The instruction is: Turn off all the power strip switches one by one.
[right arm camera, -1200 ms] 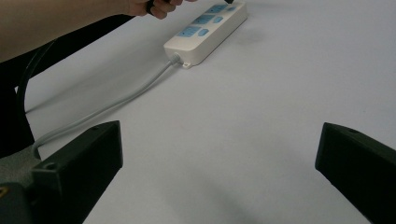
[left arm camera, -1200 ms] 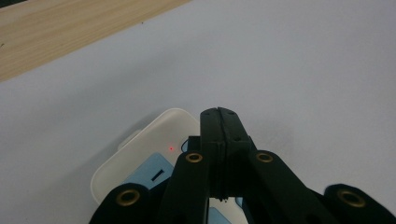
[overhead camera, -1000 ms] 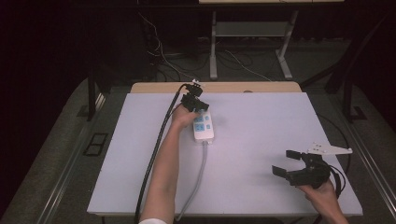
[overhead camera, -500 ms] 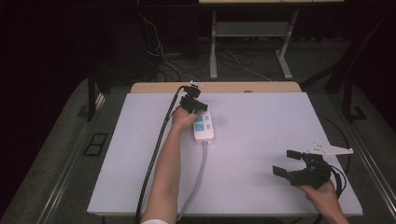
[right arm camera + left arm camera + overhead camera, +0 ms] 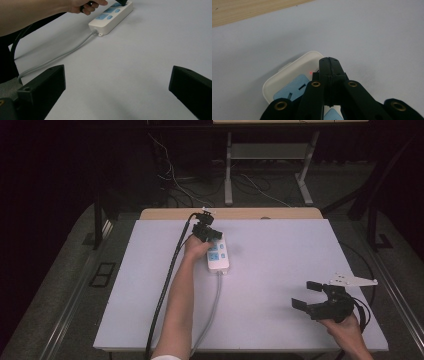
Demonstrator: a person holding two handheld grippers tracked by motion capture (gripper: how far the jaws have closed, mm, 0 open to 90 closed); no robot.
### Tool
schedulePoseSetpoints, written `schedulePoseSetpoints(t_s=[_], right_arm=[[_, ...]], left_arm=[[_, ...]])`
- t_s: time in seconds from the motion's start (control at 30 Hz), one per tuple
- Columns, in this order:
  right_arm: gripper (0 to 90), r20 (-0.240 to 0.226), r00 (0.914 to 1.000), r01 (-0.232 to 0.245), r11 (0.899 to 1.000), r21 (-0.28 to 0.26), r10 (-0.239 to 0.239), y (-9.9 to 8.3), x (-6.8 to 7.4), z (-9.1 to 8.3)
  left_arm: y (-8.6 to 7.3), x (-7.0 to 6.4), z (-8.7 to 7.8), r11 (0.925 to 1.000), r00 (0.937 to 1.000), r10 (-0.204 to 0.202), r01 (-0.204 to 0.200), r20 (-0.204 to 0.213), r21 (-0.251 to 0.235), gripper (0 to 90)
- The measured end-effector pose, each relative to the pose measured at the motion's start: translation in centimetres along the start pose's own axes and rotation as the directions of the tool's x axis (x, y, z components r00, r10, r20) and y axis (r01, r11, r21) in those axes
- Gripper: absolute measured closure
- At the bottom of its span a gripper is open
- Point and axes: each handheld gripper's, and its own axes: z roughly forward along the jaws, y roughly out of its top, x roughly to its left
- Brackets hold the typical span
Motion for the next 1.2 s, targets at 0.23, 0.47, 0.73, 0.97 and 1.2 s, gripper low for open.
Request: schedulePoseSetpoints(t_s=[0.23,0.47,0.73,0.97,1.2], right_arm=[[0.6,0.005,1.0,0.002,1.0,-0.008,-0.002,0.0,0.0,-0.3],[0.6,0.006,1.0,-0.006,1.0,-0.006,0.006,0.0,-0.2,-0.3],[0.6,0.005,1.0,-0.004,1.0,-0.004,0.004,-0.2,-0.1,-0.4],[0.6,0.013,0.9998,-0.017,1.0,-0.009,0.017,-0.2,-0.6,-0.6],[0.6,0.013,0.9998,-0.015,1.0,-0.004,0.015,-0.2,-0.6,-0.4]], left_arm=[[-0.2,-0.2,0.0,0.9998,0.9998,-0.016,0.016,-0.015,-0.014,89.9],[-0.3,-0.2,0.0,0.9992,0.9994,-0.03,0.03,-0.015,-0.027,89.8],[-0.1,-0.3,-0.4,0.9951,0.9971,-0.076,0.075,-0.002,-0.064,89.8],[0.3,-0.5,-2.7,0.9938,0.9998,-0.017,0.018,0.01,-0.109,89.7],[-0.2,-0.7,-5.6,0.9896,0.9999,0.015,-0.015,0.004,-0.143,89.4]])
